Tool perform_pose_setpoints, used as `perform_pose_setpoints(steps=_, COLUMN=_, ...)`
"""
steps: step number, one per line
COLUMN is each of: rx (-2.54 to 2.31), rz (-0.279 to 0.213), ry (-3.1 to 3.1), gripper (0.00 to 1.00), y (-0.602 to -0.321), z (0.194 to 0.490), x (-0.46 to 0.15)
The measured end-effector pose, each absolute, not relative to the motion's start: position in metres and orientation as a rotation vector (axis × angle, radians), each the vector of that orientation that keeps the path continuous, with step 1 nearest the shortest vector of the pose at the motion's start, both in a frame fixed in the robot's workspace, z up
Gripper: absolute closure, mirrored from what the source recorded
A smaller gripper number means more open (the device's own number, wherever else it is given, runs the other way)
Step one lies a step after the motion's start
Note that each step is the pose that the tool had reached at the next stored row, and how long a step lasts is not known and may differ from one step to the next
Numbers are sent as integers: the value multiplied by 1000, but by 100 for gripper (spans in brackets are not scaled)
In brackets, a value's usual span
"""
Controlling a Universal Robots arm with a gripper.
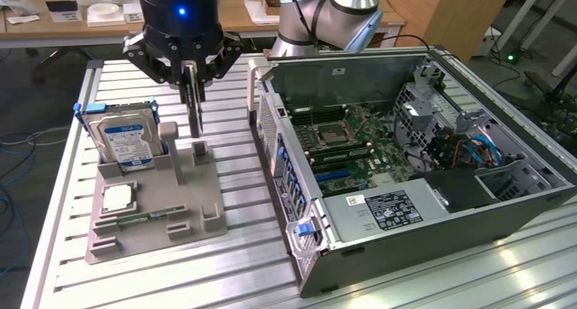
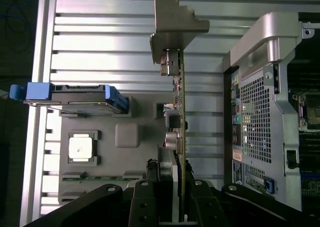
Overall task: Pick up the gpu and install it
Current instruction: 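Pick up the gpu and move the gpu toward the slot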
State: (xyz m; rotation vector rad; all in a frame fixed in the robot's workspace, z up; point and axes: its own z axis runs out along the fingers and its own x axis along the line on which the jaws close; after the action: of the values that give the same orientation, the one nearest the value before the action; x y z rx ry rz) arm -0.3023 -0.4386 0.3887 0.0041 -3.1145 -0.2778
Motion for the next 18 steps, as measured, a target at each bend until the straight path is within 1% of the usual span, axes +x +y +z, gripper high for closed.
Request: perform_pose_setpoints(steps=18, rx=4, rz=-278, ry=-3115, gripper=72, y=-439, z=400, x=-302)
